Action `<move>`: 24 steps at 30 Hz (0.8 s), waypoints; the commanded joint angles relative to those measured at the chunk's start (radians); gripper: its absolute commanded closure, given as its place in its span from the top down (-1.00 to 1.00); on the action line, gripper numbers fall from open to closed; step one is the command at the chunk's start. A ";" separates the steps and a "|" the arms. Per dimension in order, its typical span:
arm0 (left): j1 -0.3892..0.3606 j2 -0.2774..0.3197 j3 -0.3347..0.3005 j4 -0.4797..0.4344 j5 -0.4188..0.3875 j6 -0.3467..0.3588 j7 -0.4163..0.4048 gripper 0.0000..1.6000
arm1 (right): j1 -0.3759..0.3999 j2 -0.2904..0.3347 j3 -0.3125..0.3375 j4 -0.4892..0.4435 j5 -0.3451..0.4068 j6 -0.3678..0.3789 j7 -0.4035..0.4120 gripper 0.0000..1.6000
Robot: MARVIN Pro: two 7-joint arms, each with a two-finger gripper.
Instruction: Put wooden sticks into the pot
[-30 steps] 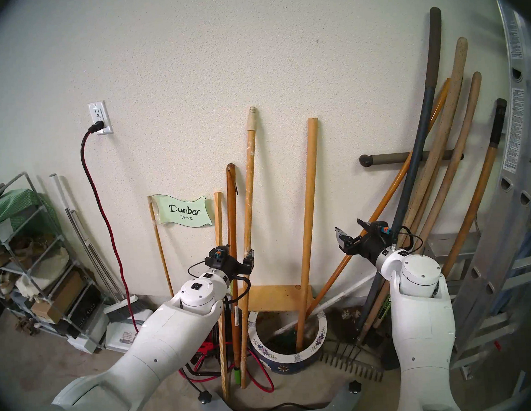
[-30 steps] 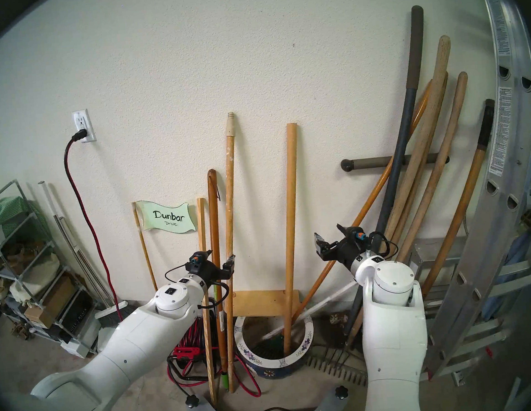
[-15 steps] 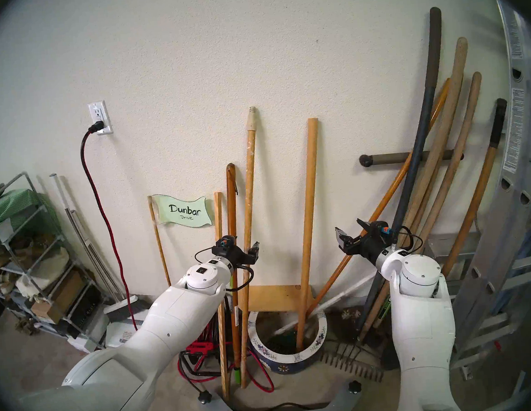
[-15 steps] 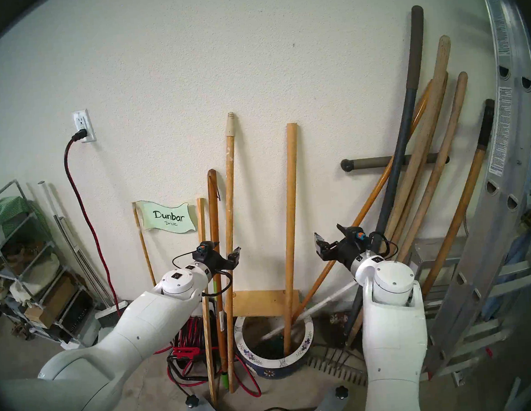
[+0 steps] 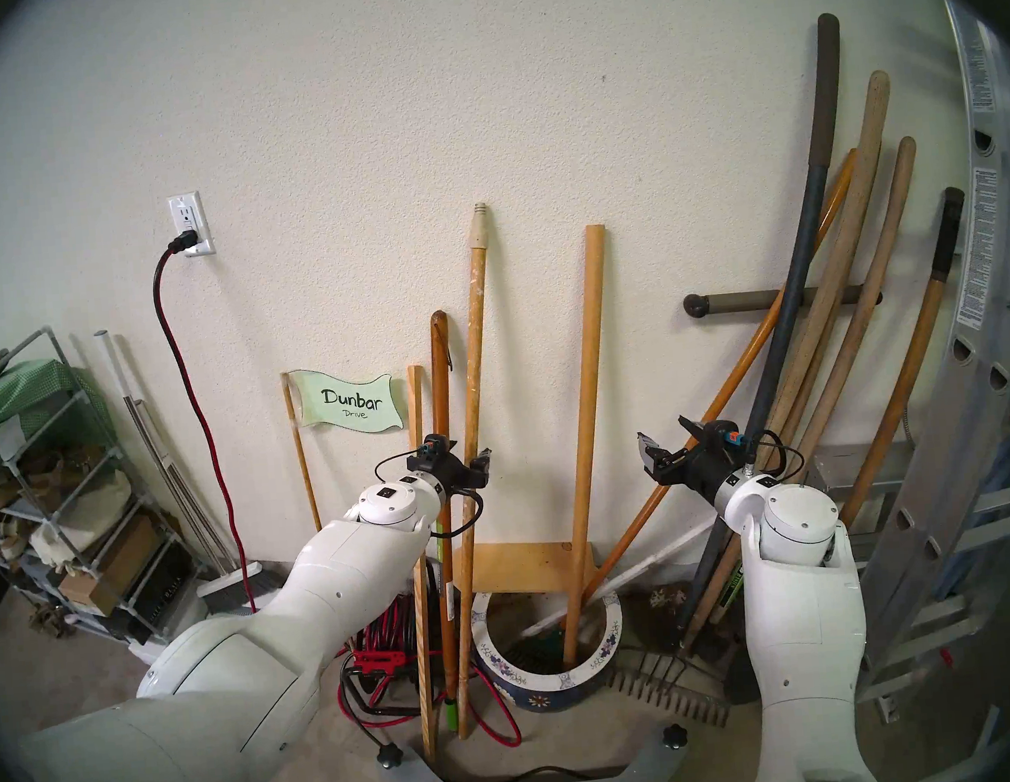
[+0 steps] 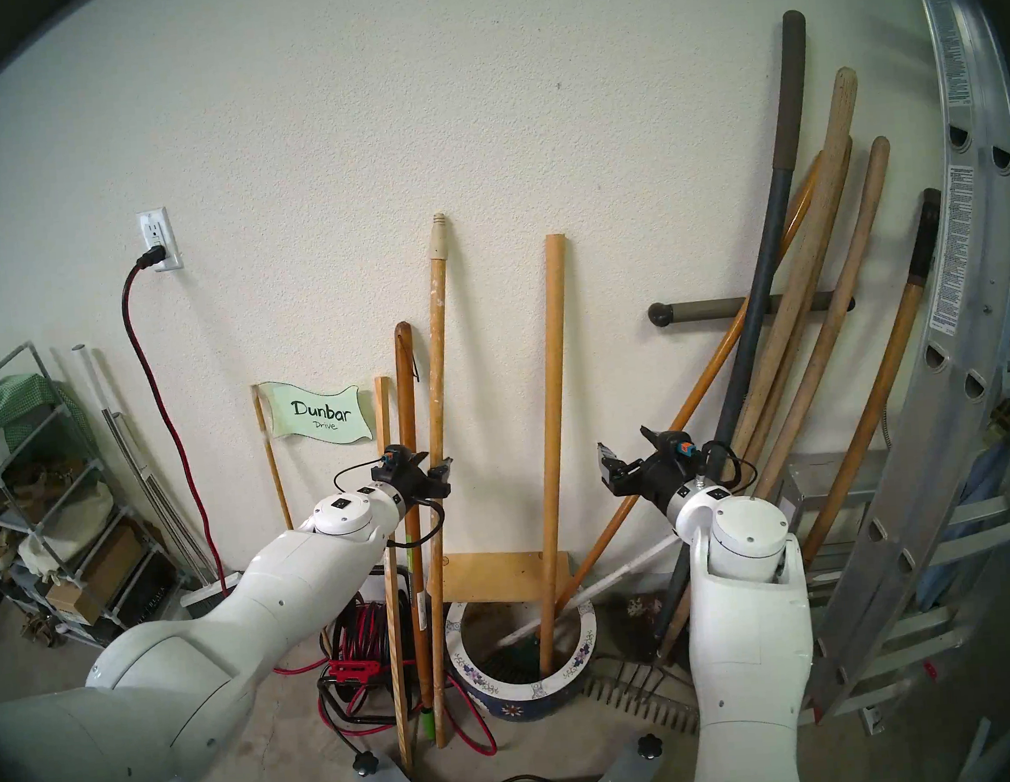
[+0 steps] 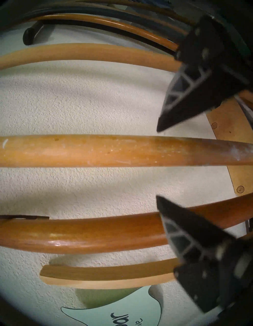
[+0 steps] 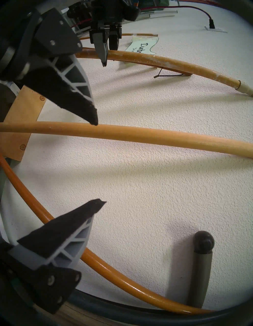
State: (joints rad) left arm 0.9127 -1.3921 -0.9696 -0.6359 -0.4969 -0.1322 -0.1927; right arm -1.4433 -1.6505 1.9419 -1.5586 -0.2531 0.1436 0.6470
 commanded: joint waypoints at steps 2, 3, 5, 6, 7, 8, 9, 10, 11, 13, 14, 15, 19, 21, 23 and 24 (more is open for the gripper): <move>-0.072 -0.057 -0.001 0.087 -0.003 -0.034 -0.021 -1.00 | 0.001 0.000 -0.005 -0.005 -0.003 -0.002 0.002 1.00; -0.073 -0.060 -0.002 0.095 -0.003 -0.039 -0.017 -1.00 | 0.001 0.000 -0.005 -0.005 -0.003 -0.002 0.002 1.00; -0.073 -0.063 -0.005 0.105 -0.002 -0.052 -0.011 -1.00 | 0.001 0.000 -0.006 -0.005 -0.003 -0.002 0.002 1.00; -0.065 -0.059 -0.008 0.096 -0.004 -0.057 -0.010 -1.00 | 0.001 0.000 -0.006 -0.005 -0.003 -0.002 0.002 1.00; -0.053 -0.054 -0.014 0.077 -0.009 -0.059 -0.004 -1.00 | 0.001 0.000 -0.006 -0.005 -0.003 -0.002 0.002 1.00; -0.033 -0.044 -0.022 0.039 -0.017 -0.056 0.004 -1.00 | 0.001 0.000 -0.006 -0.005 -0.003 -0.002 0.002 1.00; -0.007 -0.033 -0.035 -0.012 -0.028 -0.051 0.021 -1.00 | 0.001 0.000 -0.005 -0.005 -0.002 -0.002 0.002 1.00; 0.001 -0.030 -0.042 -0.026 -0.036 -0.064 0.010 -1.00 | 0.002 0.000 -0.005 -0.004 -0.002 -0.002 0.002 1.00; 0.000 -0.034 -0.047 -0.016 -0.042 -0.083 -0.001 -1.00 | 0.002 0.000 -0.005 -0.004 -0.002 -0.002 0.002 1.00; 0.020 -0.032 -0.057 -0.044 -0.050 -0.099 0.004 -1.00 | 0.002 0.000 -0.005 -0.004 -0.002 -0.002 0.002 1.00; 0.031 -0.028 -0.058 -0.062 -0.050 -0.101 0.004 -1.00 | 0.002 0.000 -0.005 -0.004 -0.002 -0.002 0.002 1.00; 0.042 -0.025 -0.060 -0.075 -0.052 -0.106 0.003 -1.00 | 0.002 0.000 -0.005 -0.004 -0.002 -0.002 0.002 1.00; 0.083 -0.014 -0.068 -0.129 -0.055 -0.122 0.012 -1.00 | 0.002 0.000 -0.005 -0.004 -0.002 -0.002 0.001 1.00; 0.102 -0.009 -0.070 -0.159 -0.055 -0.127 0.019 -1.00 | 0.002 0.000 -0.005 -0.004 -0.001 -0.002 0.001 1.00; 0.111 -0.005 -0.071 -0.175 -0.055 -0.128 0.024 -1.00 | 0.002 0.000 -0.005 -0.004 -0.001 -0.002 0.001 1.00; 0.130 0.002 -0.074 -0.205 -0.054 -0.130 0.036 -1.00 | 0.002 0.000 -0.005 -0.004 -0.001 -0.002 0.001 1.00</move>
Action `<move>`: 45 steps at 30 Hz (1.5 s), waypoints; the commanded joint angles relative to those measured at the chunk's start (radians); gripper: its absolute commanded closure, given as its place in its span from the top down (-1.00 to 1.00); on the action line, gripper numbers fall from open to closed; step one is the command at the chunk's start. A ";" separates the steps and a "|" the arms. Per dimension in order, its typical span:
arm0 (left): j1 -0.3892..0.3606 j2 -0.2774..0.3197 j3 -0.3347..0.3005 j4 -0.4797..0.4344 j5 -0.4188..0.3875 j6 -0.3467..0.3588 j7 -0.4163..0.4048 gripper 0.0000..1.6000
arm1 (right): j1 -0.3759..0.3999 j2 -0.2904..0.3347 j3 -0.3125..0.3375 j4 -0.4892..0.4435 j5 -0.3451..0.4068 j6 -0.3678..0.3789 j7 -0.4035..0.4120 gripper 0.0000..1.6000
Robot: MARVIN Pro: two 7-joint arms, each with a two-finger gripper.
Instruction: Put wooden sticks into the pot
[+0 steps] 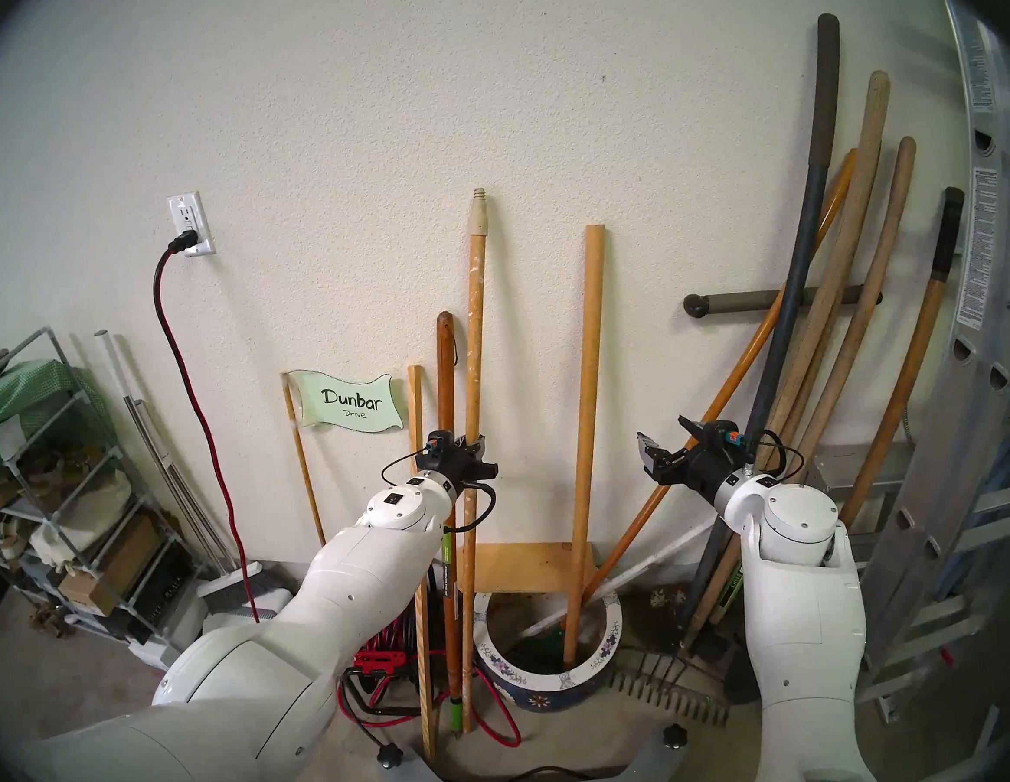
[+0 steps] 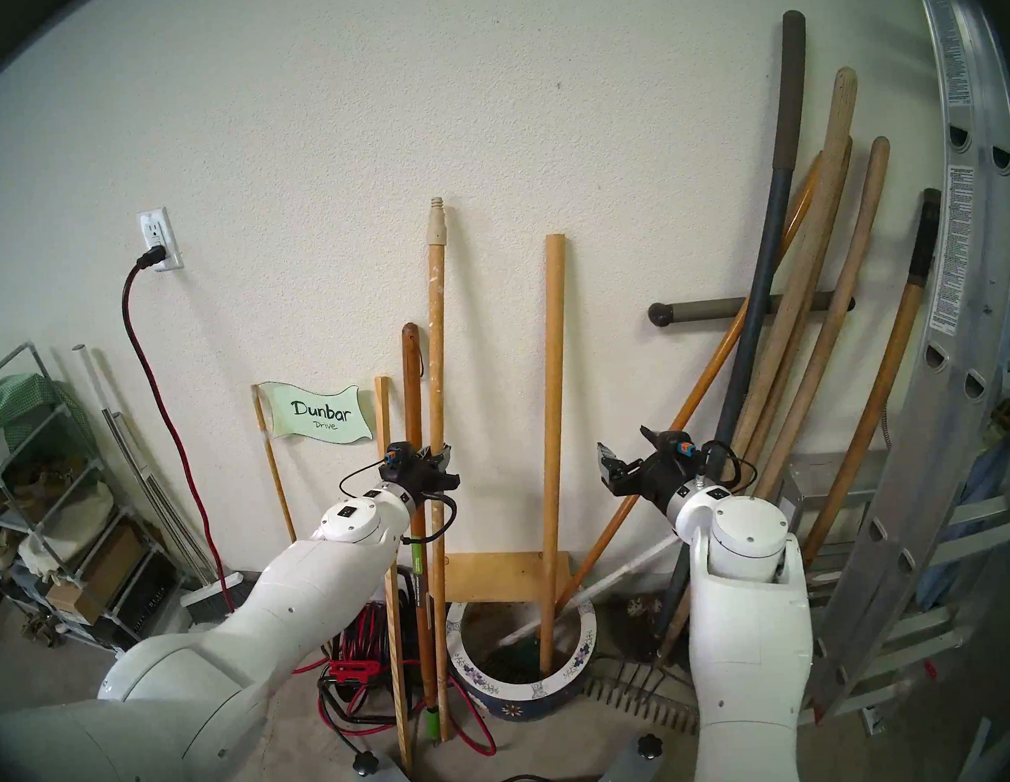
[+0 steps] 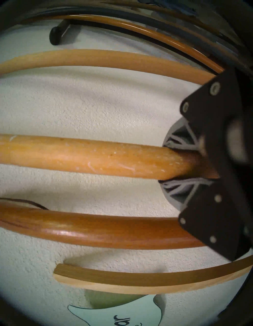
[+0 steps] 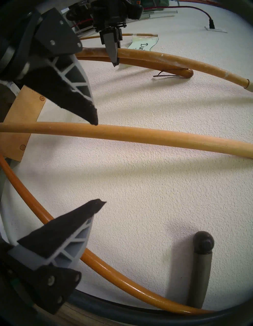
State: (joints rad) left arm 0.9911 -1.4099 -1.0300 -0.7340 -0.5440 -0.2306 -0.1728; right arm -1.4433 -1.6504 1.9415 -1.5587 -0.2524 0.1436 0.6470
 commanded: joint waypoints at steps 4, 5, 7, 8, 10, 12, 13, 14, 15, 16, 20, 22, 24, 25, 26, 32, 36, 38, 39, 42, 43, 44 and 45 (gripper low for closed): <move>0.080 0.032 -0.015 -0.149 -0.003 -0.030 0.033 -1.00 | 0.002 0.000 -0.005 -0.004 -0.002 -0.002 0.001 1.00; 0.093 0.042 -0.010 -0.174 0.003 -0.020 0.040 -1.00 | 0.002 0.000 -0.005 -0.004 -0.002 -0.002 0.001 1.00; 0.127 0.060 -0.013 -0.230 0.004 -0.001 0.070 -1.00 | 0.002 0.000 -0.005 -0.004 -0.002 -0.002 0.001 1.00; 0.123 0.055 -0.014 -0.216 0.004 -0.008 0.074 -1.00 | 0.002 0.000 -0.005 -0.004 -0.002 -0.002 0.001 1.00; 0.140 0.064 -0.015 -0.249 0.005 -0.003 0.087 -1.00 | 0.002 0.000 -0.005 -0.004 -0.002 -0.002 0.001 1.00; 0.148 0.066 -0.019 -0.268 0.000 -0.006 0.092 -1.00 | 0.002 0.000 -0.005 -0.004 -0.002 -0.002 0.001 1.00; 0.155 0.070 -0.016 -0.290 0.003 -0.010 0.095 -1.00 | 0.002 0.000 -0.005 -0.004 -0.002 -0.002 0.001 1.00; 0.160 0.070 -0.015 -0.303 0.003 -0.012 0.095 -1.00 | 0.002 0.000 -0.005 -0.004 -0.002 -0.002 0.001 1.00; 0.167 0.071 -0.012 -0.318 0.003 -0.013 0.093 -1.00 | 0.002 0.000 -0.005 -0.004 -0.002 -0.002 0.001 1.00; 0.182 0.077 -0.010 -0.350 0.005 -0.006 0.102 -1.00 | 0.002 0.000 -0.005 -0.004 -0.002 -0.002 0.001 1.00; 0.205 0.079 -0.005 -0.388 0.008 -0.020 0.107 -1.00 | 0.002 0.000 -0.005 -0.004 -0.001 -0.002 0.001 1.00; 0.212 0.082 -0.003 -0.405 0.009 -0.021 0.109 -1.00 | 0.002 0.000 -0.005 -0.004 -0.001 -0.002 0.001 1.00; 0.230 0.082 -0.012 -0.446 -0.002 -0.020 0.124 -1.00 | 0.002 0.000 -0.004 -0.003 -0.001 -0.002 0.001 1.00; 0.233 0.081 -0.015 -0.455 -0.001 -0.023 0.132 -1.00 | 0.002 0.000 -0.004 -0.003 -0.001 -0.001 0.001 1.00; 0.237 0.081 -0.018 -0.464 -0.006 -0.022 0.136 -1.00 | 0.002 0.000 -0.004 -0.003 -0.001 -0.001 0.001 1.00; 0.258 0.089 -0.032 -0.545 -0.008 -0.046 0.153 -1.00 | 0.002 0.000 -0.004 -0.003 0.000 -0.001 0.001 1.00; 0.251 0.095 -0.042 -0.593 0.000 -0.067 0.159 -1.00 | 0.002 0.000 -0.003 -0.002 0.001 -0.001 0.001 1.00; 0.253 0.100 -0.045 -0.619 0.002 -0.069 0.163 -1.00 | 0.002 0.000 -0.003 -0.002 0.001 -0.001 0.001 1.00; 0.244 0.100 -0.046 -0.631 0.008 -0.078 0.163 -1.00 | 0.002 0.000 -0.003 -0.002 0.001 -0.001 0.001 1.00; 0.239 0.102 -0.049 -0.659 0.010 -0.084 0.165 -1.00 | 0.002 0.000 -0.003 -0.002 0.001 -0.001 0.001 1.00; 0.243 0.107 -0.051 -0.684 0.012 -0.085 0.168 -1.00 | 0.002 0.000 -0.003 -0.002 0.002 -0.001 0.001 1.00; 0.230 0.102 -0.050 -0.678 0.016 -0.091 0.164 -1.00 | 0.002 0.000 -0.003 -0.002 0.002 -0.001 0.001 1.00; 0.231 0.103 -0.051 -0.700 0.017 -0.092 0.165 -1.00 | 0.002 0.000 -0.003 -0.002 0.002 -0.001 0.001 1.00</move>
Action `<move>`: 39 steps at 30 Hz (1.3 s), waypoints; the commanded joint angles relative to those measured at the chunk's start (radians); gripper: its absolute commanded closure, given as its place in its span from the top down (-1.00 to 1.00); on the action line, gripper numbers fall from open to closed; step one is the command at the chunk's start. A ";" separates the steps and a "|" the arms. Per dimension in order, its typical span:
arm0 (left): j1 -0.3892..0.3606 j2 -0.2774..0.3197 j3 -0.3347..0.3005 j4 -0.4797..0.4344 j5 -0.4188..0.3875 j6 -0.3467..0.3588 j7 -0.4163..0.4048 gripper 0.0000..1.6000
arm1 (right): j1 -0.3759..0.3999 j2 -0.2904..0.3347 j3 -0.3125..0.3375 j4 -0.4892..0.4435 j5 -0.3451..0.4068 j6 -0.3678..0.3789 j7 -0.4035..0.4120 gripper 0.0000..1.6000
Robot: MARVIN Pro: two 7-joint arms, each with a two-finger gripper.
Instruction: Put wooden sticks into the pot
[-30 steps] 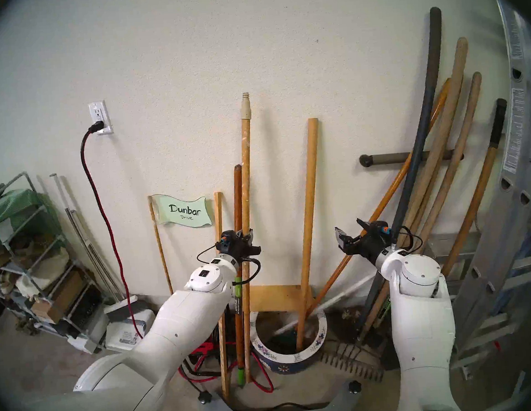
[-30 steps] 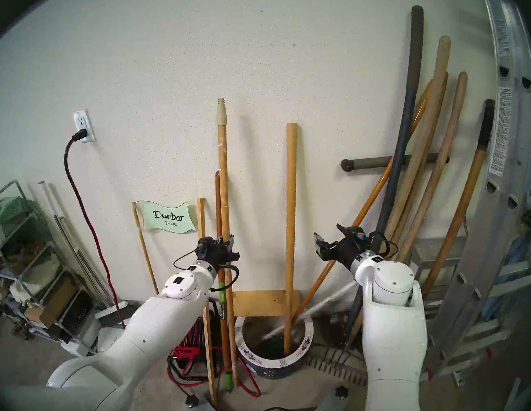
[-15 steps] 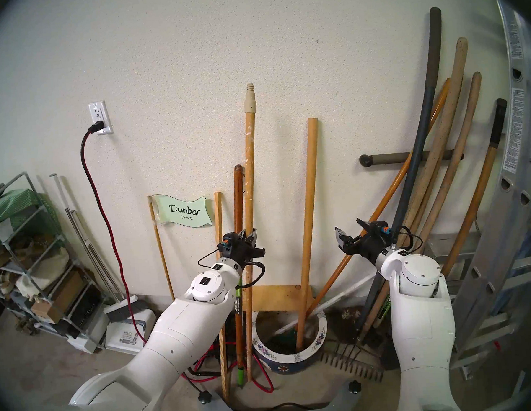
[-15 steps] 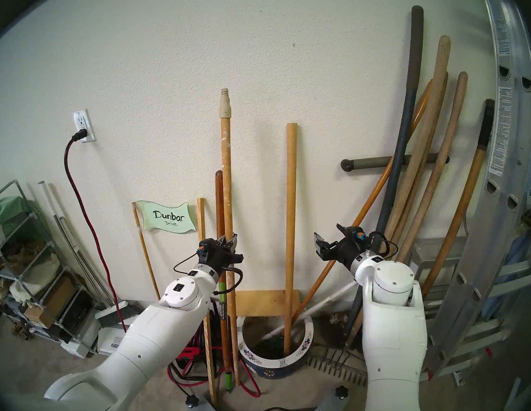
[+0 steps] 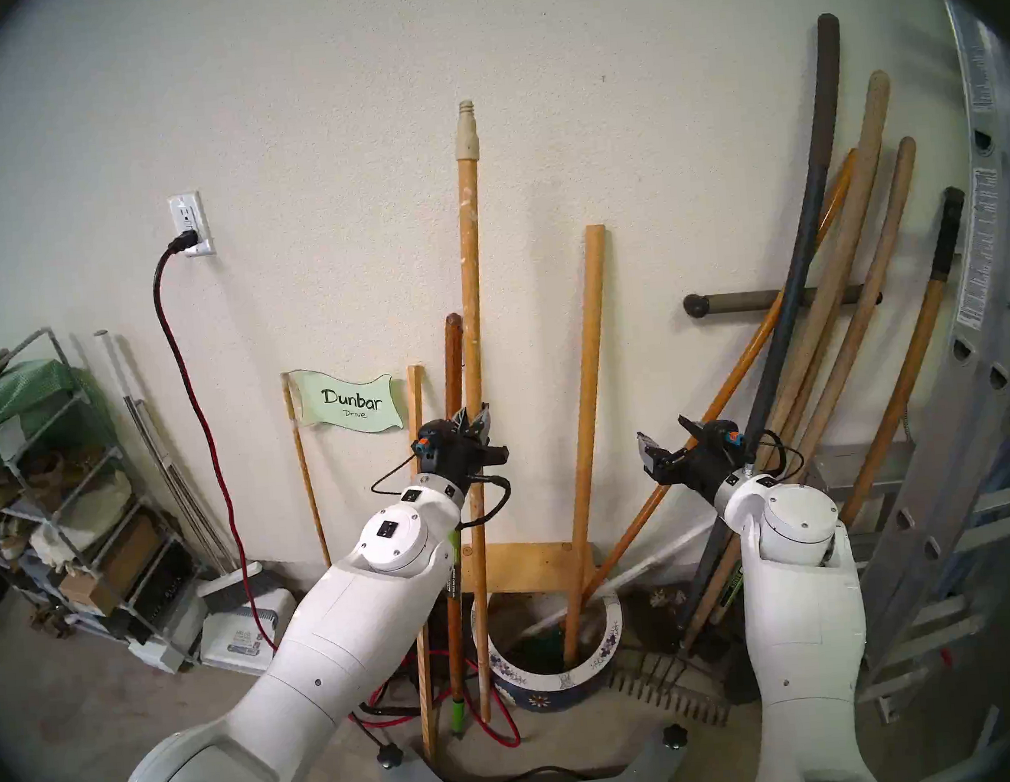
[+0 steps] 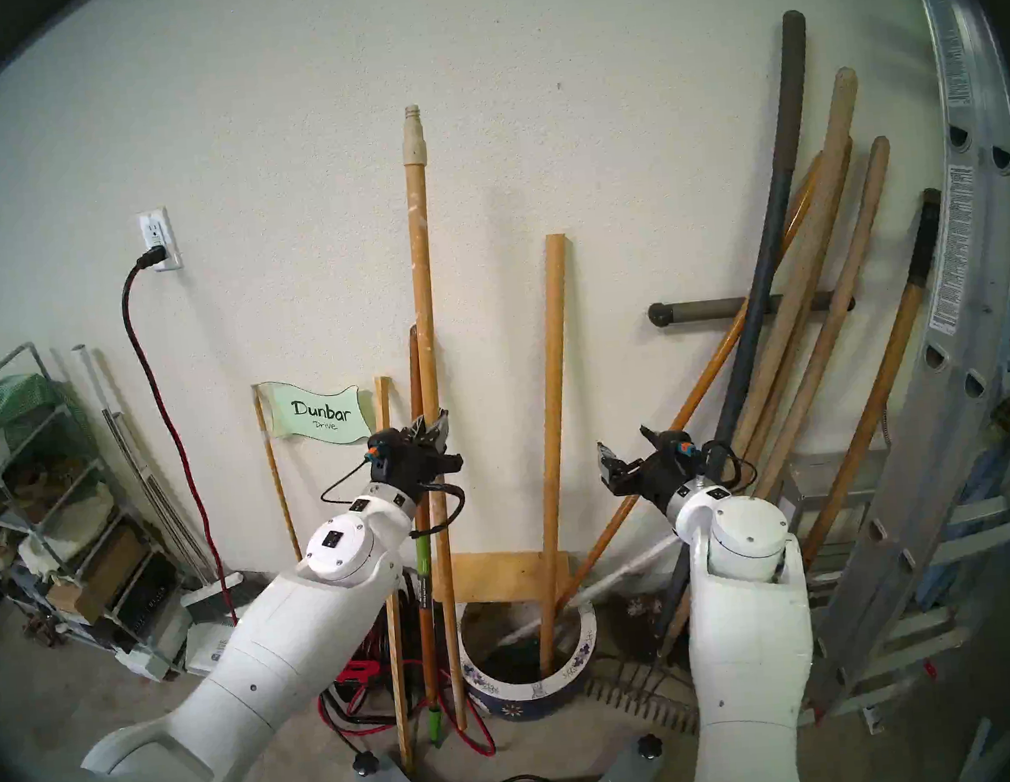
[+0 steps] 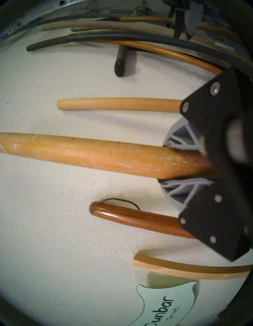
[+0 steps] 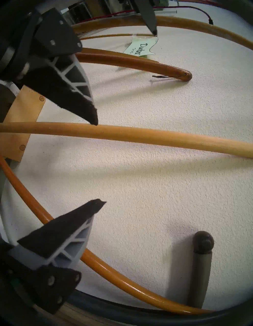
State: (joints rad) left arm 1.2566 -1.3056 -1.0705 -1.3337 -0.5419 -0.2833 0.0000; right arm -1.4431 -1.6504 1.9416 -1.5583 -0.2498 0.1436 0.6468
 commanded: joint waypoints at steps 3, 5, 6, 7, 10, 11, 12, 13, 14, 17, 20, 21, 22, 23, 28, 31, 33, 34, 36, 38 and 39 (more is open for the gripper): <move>-0.043 -0.007 -0.012 -0.136 0.020 -0.050 -0.007 -1.00 | 0.002 0.000 -0.003 -0.002 0.000 -0.001 0.001 1.00; -0.044 -0.010 -0.014 -0.200 0.024 -0.055 -0.007 -1.00 | 0.002 0.000 -0.003 -0.002 0.000 -0.001 0.001 1.00; -0.044 -0.010 -0.014 -0.200 0.024 -0.055 -0.007 -1.00 | 0.002 0.000 -0.003 -0.002 0.000 -0.001 0.001 1.00; -0.059 -0.019 -0.012 -0.176 0.027 -0.062 -0.012 -1.00 | 0.002 0.000 -0.003 -0.002 0.000 -0.001 0.001 1.00; -0.058 -0.019 -0.013 -0.240 0.034 -0.064 -0.014 -1.00 | 0.002 0.000 -0.003 -0.002 0.000 -0.001 0.001 1.00; -0.062 -0.023 -0.012 -0.257 0.037 -0.069 -0.017 -1.00 | 0.002 0.000 -0.003 -0.002 0.001 -0.001 0.001 1.00; -0.062 -0.023 -0.012 -0.257 0.037 -0.069 -0.017 -1.00 | 0.002 0.000 -0.003 -0.002 0.001 -0.001 0.001 1.00; -0.066 -0.026 -0.010 -0.265 0.040 -0.072 -0.020 -1.00 | 0.002 0.000 -0.003 -0.002 0.001 -0.001 0.001 1.00; -0.067 -0.028 -0.010 -0.283 0.042 -0.074 -0.021 -1.00 | 0.002 0.000 -0.003 -0.002 0.001 -0.001 0.001 1.00; -0.078 -0.039 -0.008 -0.303 0.048 -0.082 -0.028 -1.00 | 0.002 0.000 -0.002 -0.002 0.001 -0.001 0.001 1.00; -0.071 -0.036 -0.008 -0.359 0.056 -0.079 -0.029 -1.00 | 0.002 0.000 -0.003 -0.002 0.002 -0.001 0.001 1.00; -0.073 -0.039 -0.008 -0.361 0.057 -0.081 -0.030 -1.00 | 0.002 0.000 -0.003 -0.002 0.002 -0.001 0.001 1.00; -0.072 -0.037 -0.008 -0.374 0.060 -0.079 -0.030 -1.00 | 0.002 0.000 -0.003 -0.002 0.002 -0.001 0.001 1.00; -0.068 -0.036 -0.008 -0.391 0.063 -0.077 -0.029 -1.00 | 0.002 0.000 -0.003 -0.002 0.002 -0.001 0.001 1.00; -0.052 -0.026 -0.010 -0.467 0.079 -0.066 -0.024 -1.00 | 0.002 0.000 -0.003 -0.002 0.002 -0.001 0.001 1.00; -0.032 -0.015 -0.012 -0.501 0.087 -0.052 -0.017 -1.00 | 0.002 0.000 -0.003 -0.002 0.002 -0.001 0.001 1.00; -0.012 -0.002 -0.016 -0.534 0.094 -0.038 -0.008 -1.00 | 0.002 0.000 -0.003 -0.002 0.002 -0.001 0.001 1.00; -0.003 0.002 -0.018 -0.550 0.096 -0.032 -0.003 -1.00 | 0.002 0.000 -0.003 -0.002 0.002 -0.001 0.001 1.00; 0.011 0.012 -0.022 -0.573 0.103 -0.018 0.009 -1.00 | 0.002 0.000 -0.003 -0.002 0.002 -0.001 0.001 1.00; 0.026 0.021 -0.026 -0.599 0.108 0.002 0.022 -1.00 | 0.002 0.000 -0.003 -0.002 0.002 -0.001 0.001 1.00; 0.034 0.025 -0.028 -0.618 0.110 0.012 0.029 -1.00 | 0.002 0.000 -0.003 -0.002 0.002 -0.001 0.001 1.00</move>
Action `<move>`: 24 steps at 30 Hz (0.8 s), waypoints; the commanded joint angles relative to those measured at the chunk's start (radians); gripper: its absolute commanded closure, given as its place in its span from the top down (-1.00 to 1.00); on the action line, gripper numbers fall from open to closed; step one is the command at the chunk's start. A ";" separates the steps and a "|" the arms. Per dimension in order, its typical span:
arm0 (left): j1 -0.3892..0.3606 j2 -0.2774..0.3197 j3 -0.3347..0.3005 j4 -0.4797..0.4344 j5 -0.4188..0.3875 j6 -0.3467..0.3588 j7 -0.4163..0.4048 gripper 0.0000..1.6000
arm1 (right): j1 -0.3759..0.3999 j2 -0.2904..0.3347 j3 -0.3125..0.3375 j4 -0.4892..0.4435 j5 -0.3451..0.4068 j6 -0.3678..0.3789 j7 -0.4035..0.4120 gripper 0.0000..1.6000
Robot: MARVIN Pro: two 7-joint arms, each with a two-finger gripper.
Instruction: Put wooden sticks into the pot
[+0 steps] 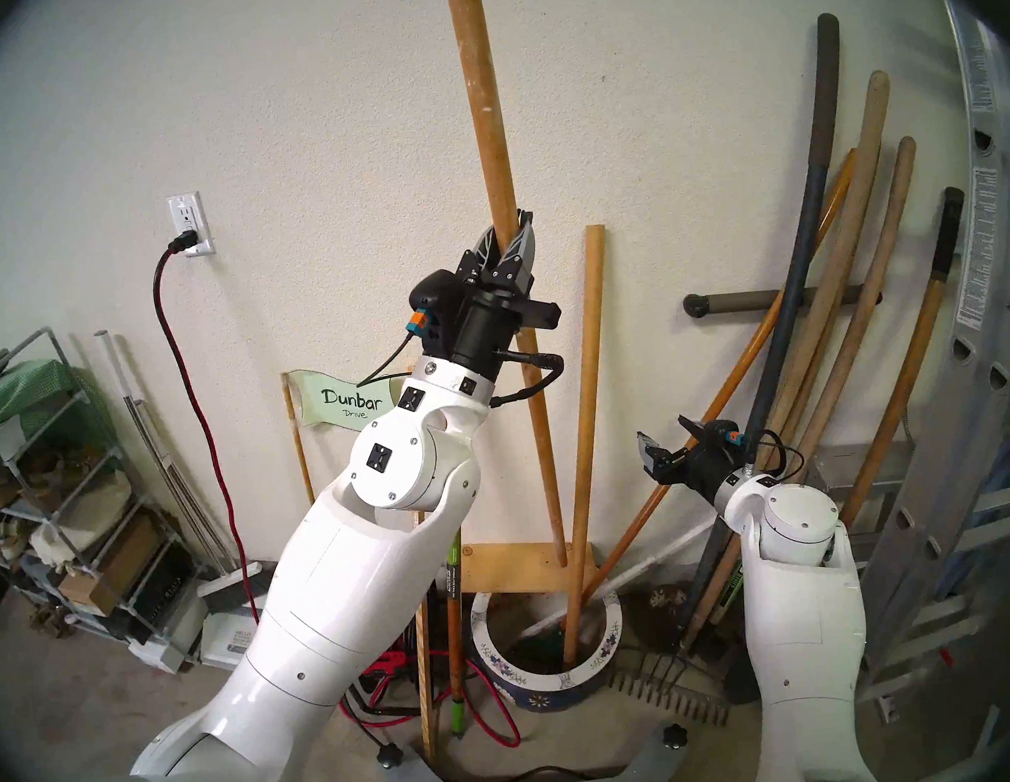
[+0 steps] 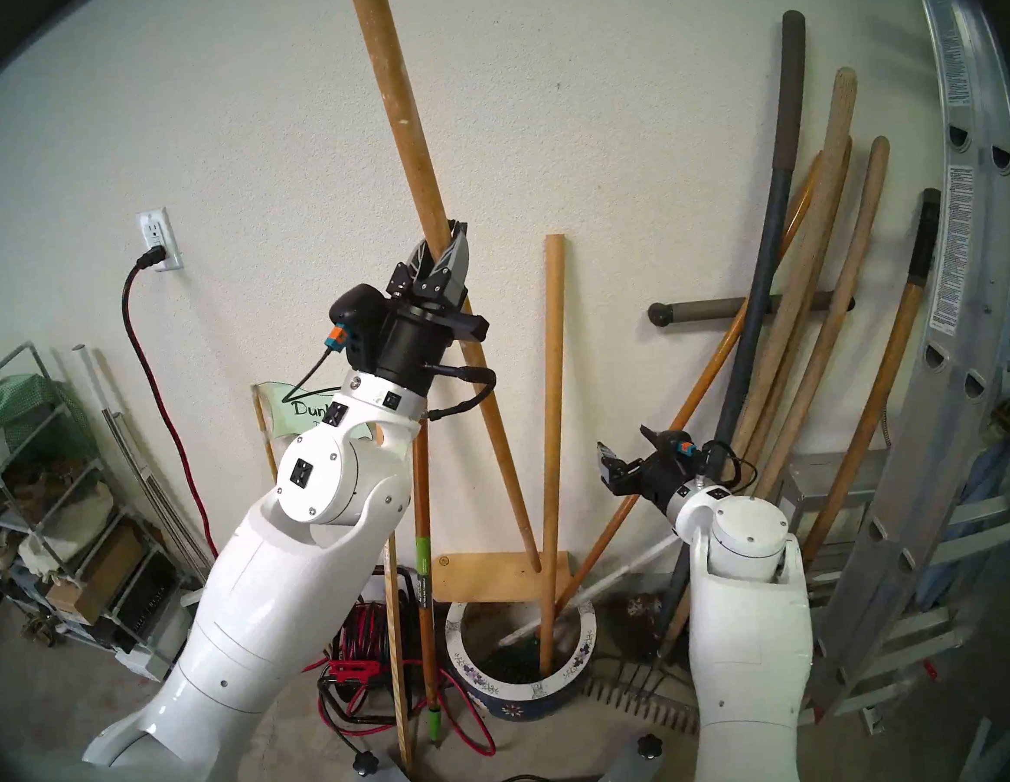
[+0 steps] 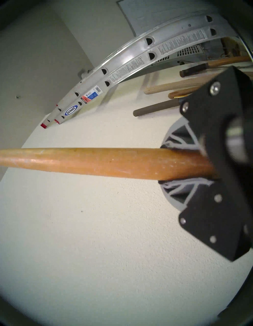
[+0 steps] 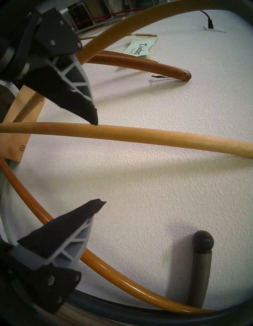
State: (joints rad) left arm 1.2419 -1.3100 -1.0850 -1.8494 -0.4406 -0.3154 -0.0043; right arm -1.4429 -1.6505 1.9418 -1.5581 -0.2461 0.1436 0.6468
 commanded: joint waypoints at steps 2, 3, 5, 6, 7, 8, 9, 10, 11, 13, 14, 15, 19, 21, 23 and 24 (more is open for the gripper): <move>0.073 0.044 -0.019 -0.156 0.014 0.076 0.052 -1.00 | 0.002 0.000 -0.004 -0.002 -0.002 -0.001 0.001 1.00; 0.059 0.036 -0.018 -0.121 0.017 0.071 0.051 -1.00 | 0.002 0.000 -0.004 -0.002 -0.002 -0.001 0.001 1.00; 0.087 0.052 -0.022 -0.184 0.021 0.109 0.071 -1.00 | 0.002 0.000 -0.004 -0.003 -0.002 -0.001 0.001 1.00; 0.086 0.051 -0.022 -0.177 0.024 0.117 0.076 -1.00 | 0.002 0.001 -0.004 -0.003 -0.002 -0.001 0.001 1.00; 0.097 0.057 -0.024 -0.199 0.026 0.134 0.085 -1.00 | 0.002 0.001 -0.004 -0.003 -0.002 -0.001 0.001 1.00; 0.104 0.060 -0.026 -0.211 0.030 0.152 0.096 -1.00 | 0.002 0.001 -0.004 -0.003 -0.002 -0.001 0.001 1.00; 0.118 0.071 -0.028 -0.239 0.035 0.176 0.107 -1.00 | 0.002 0.001 -0.004 -0.003 -0.002 -0.001 0.001 1.00; 0.118 0.072 -0.029 -0.236 0.039 0.188 0.114 -1.00 | 0.002 0.001 -0.004 -0.003 -0.002 -0.001 0.001 1.00; 0.133 0.079 -0.031 -0.261 0.042 0.214 0.128 -1.00 | 0.002 0.001 -0.005 -0.003 -0.002 -0.001 0.001 1.00; 0.153 0.088 -0.032 -0.290 0.046 0.257 0.150 -1.00 | 0.002 0.001 -0.005 -0.003 -0.003 -0.001 0.001 1.00; 0.188 0.105 -0.038 -0.359 0.047 0.309 0.178 -1.00 | 0.001 0.001 -0.005 -0.003 -0.003 -0.002 0.001 1.00; 0.170 0.092 -0.033 -0.315 0.051 0.305 0.179 -1.00 | 0.001 0.001 -0.005 -0.003 -0.003 -0.002 0.001 1.00; 0.212 0.110 -0.039 -0.382 0.057 0.397 0.238 -1.00 | 0.001 0.001 -0.005 -0.003 -0.003 -0.002 0.001 1.00; 0.239 0.124 -0.045 -0.410 0.059 0.439 0.273 -1.00 | 0.001 0.001 -0.006 -0.004 -0.004 -0.002 0.001 1.00; 0.259 0.139 -0.049 -0.429 0.065 0.470 0.306 -1.00 | 0.001 0.002 -0.006 -0.004 -0.004 -0.002 0.001 1.00; 0.276 0.143 -0.053 -0.457 0.056 0.507 0.327 -1.00 | 0.001 0.002 -0.006 -0.004 -0.004 -0.002 0.001 1.00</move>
State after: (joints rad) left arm 1.4347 -1.2041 -1.1207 -2.1925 -0.3804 0.0771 0.2334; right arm -1.4430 -1.6502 1.9412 -1.5583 -0.2458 0.1436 0.6468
